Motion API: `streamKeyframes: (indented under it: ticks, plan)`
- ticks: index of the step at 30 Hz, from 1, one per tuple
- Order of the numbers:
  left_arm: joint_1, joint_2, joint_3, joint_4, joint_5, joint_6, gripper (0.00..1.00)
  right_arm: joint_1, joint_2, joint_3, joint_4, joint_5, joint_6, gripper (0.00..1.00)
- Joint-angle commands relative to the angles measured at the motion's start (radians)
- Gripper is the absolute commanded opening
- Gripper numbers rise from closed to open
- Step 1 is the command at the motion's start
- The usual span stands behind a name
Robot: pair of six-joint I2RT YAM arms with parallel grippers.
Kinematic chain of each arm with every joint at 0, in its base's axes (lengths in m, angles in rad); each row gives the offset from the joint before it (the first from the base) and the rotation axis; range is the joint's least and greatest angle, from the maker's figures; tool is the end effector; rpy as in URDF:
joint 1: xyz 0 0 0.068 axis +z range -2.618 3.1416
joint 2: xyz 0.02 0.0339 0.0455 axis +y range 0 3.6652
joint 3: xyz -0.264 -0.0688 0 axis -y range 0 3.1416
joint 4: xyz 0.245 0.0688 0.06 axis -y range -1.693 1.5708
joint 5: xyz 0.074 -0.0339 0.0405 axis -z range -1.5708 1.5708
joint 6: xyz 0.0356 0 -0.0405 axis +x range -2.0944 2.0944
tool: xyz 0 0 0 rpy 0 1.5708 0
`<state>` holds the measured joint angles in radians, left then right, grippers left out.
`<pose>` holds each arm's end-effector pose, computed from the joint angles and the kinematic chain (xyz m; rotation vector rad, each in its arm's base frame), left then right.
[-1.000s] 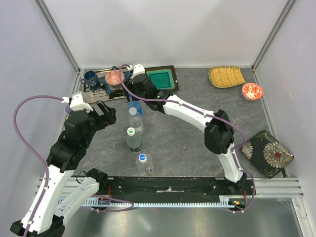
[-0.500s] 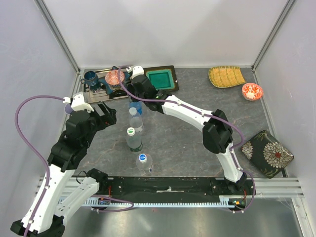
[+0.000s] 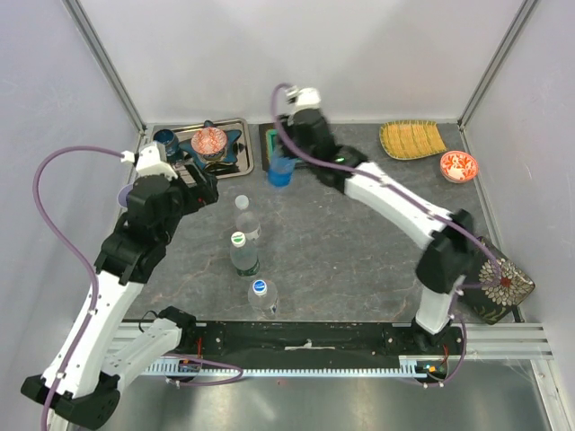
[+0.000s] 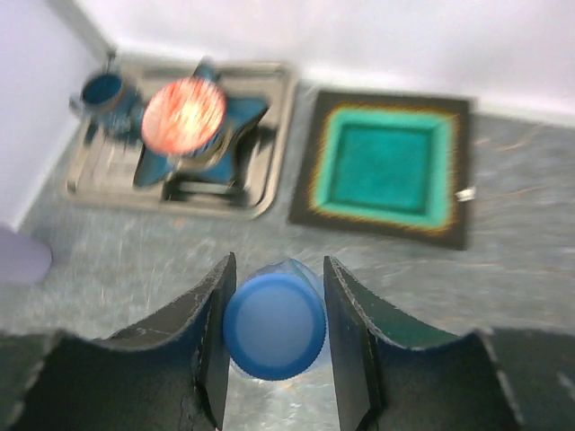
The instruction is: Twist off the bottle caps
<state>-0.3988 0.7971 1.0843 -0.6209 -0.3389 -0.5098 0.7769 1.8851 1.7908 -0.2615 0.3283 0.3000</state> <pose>0.1476 -0.0493 0.3941 -0.3332 1.8663 -0.2985 0.3305 0.3088 0.3637 -0.2381 1.9135 0.4105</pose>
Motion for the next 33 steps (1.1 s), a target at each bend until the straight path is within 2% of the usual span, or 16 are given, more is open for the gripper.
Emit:
streamKeyframes:
  ticks: [1,5,6,8,9,10,12,13,14,16,19,22,27,33]
  plan:
    - [0.005,0.095,0.107,0.159,0.049,0.039,0.95,-0.076,-0.276,-0.071,0.027,0.045,0.050,0.20]
    - [0.005,0.192,0.109,0.354,0.231,0.079,0.94,-0.085,-0.447,-0.143,-0.065,0.023,0.103,0.00]
    - [0.005,0.220,0.171,0.360,0.276,0.095,0.95,-0.105,-0.472,-0.154,-0.100,-0.010,0.119,0.00]
    - [0.006,0.339,0.271,0.320,0.467,0.103,0.95,-0.140,-0.553,-0.204,-0.117,-0.167,0.172,0.00]
    - [0.006,0.388,0.386,0.299,0.548,0.108,0.94,-0.183,-0.579,-0.221,-0.123,-0.226,0.189,0.00]
    - [0.006,0.460,0.434,0.290,0.724,0.108,0.93,-0.206,-0.602,-0.237,-0.127,-0.301,0.203,0.00]
    - [0.006,0.514,0.515,0.329,0.904,0.081,0.96,-0.255,-0.665,-0.277,-0.130,-0.455,0.235,0.00]
    - [0.006,0.527,0.522,0.360,1.055,0.058,0.98,-0.267,-0.687,-0.287,-0.128,-0.492,0.241,0.00]
    - [0.008,0.540,0.519,0.462,1.128,0.035,1.00,-0.274,-0.722,-0.304,-0.127,-0.552,0.246,0.00]
    - [0.005,0.544,0.494,0.548,1.277,-0.025,1.00,-0.283,-0.748,-0.315,-0.130,-0.589,0.246,0.00]
    - [0.000,0.538,0.468,0.616,1.392,-0.030,0.99,-0.286,-0.774,-0.315,-0.125,-0.678,0.238,0.00]
    - [-0.017,0.511,0.431,0.618,1.437,0.016,1.00,-0.286,-0.784,-0.335,-0.079,-0.755,0.255,0.00]
    - [-0.034,0.446,0.330,0.618,1.436,0.089,1.00,-0.286,-0.790,-0.376,0.045,-0.853,0.318,0.00]
    - [-0.054,0.444,0.307,0.596,1.419,0.102,1.00,-0.288,-0.778,-0.418,0.159,-0.914,0.372,0.00]
